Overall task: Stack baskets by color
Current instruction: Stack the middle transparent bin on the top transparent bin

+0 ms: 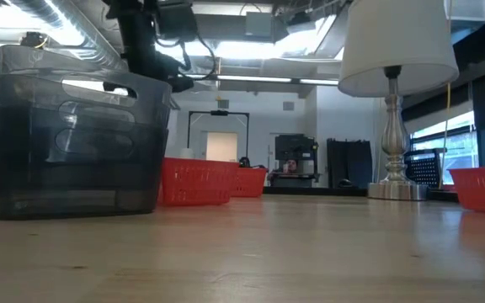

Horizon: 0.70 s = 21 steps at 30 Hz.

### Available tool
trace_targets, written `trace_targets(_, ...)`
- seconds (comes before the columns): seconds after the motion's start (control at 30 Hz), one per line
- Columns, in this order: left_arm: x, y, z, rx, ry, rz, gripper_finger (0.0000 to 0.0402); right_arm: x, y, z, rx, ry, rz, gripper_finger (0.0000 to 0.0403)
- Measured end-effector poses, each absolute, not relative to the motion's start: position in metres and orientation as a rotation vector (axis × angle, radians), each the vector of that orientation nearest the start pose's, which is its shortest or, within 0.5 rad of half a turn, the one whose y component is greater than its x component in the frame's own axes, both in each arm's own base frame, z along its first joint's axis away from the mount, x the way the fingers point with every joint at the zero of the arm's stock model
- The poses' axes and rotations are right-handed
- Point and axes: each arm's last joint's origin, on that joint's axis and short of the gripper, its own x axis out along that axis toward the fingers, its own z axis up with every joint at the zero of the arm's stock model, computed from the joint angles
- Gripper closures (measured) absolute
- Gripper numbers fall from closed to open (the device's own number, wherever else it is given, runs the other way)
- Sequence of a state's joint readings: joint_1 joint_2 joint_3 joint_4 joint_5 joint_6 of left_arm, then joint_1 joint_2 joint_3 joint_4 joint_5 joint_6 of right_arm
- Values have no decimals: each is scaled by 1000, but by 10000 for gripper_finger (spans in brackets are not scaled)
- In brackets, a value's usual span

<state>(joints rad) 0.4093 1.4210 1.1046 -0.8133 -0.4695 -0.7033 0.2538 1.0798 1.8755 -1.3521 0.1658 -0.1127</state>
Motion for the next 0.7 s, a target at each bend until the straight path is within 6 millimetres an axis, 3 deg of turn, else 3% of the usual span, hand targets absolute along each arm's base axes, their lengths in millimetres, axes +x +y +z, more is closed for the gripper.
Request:
trace_targets(0.2,247,128,252,-567,862,1163,401,104,22,502,-229,539,117,305)
trace_targets(0.5,264,135,222,-639,936,1166,401,104,22,502,-230,540,117,305)
trace_targets(0.7,270,137,219,-681,889,1151,401,104,22,502,-229,540,117,305)
